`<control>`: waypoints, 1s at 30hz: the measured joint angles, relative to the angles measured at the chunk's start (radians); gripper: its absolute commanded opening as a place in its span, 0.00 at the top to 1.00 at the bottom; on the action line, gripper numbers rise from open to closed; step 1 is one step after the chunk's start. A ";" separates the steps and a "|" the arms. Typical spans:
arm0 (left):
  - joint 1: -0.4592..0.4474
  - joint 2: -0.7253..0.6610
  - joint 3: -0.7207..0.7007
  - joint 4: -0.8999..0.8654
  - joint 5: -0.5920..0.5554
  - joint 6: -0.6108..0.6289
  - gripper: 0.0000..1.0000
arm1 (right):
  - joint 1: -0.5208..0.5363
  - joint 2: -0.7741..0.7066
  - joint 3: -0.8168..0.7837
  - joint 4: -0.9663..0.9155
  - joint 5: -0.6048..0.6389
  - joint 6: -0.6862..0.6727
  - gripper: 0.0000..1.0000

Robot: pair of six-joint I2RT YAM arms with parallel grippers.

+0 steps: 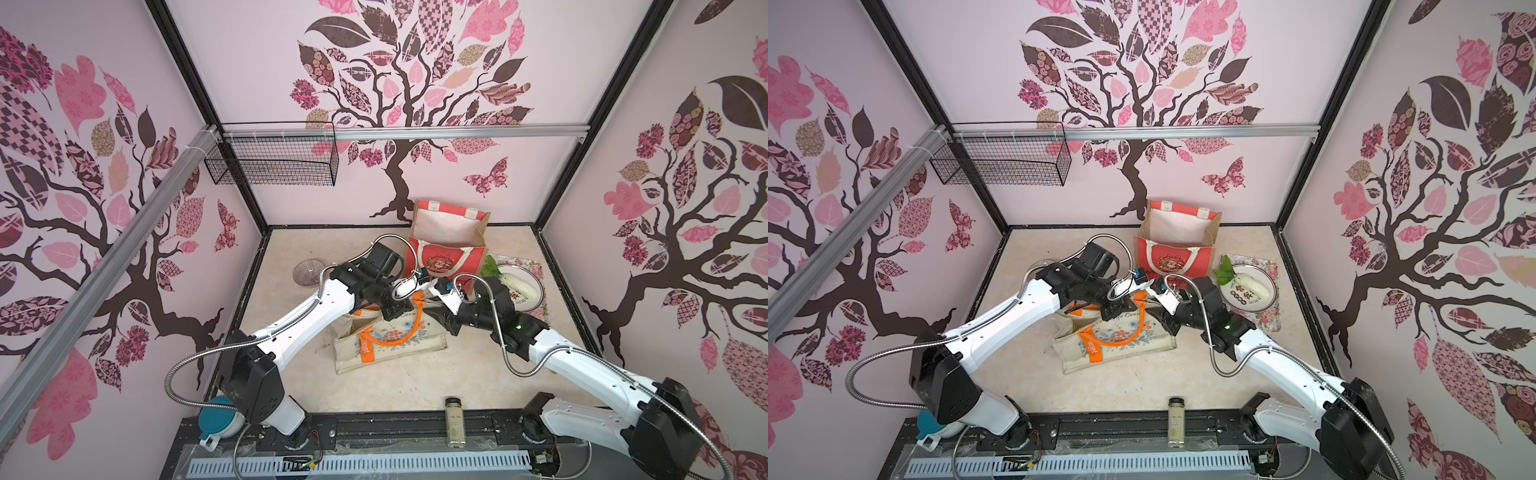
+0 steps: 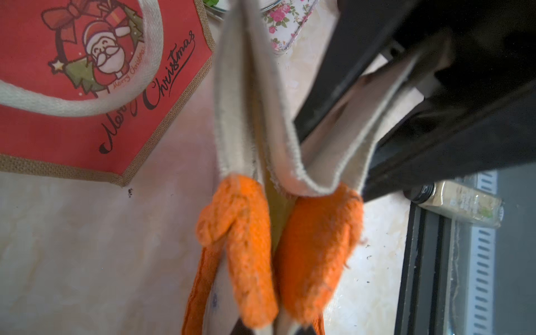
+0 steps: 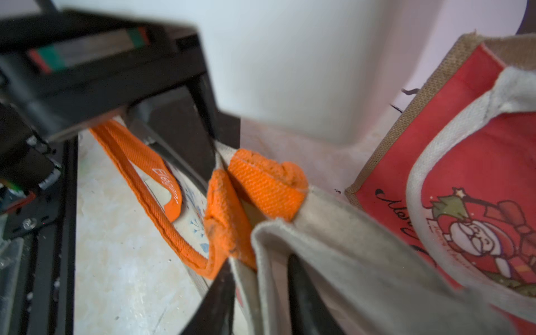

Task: Put away the canvas bag
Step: Press the canvas bag at the center of the board.

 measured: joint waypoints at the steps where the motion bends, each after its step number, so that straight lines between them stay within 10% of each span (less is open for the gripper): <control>1: 0.000 -0.003 0.001 -0.001 -0.005 0.003 1.00 | 0.000 -0.005 0.000 -0.002 0.008 0.006 0.27; 17: 0.116 -0.059 0.022 -0.149 0.170 0.179 1.00 | -0.118 -0.031 0.071 0.027 -0.147 -0.018 0.02; 30: 0.114 -0.045 0.022 -0.172 0.177 0.192 1.00 | -0.118 0.025 -0.008 0.203 -0.342 0.032 0.29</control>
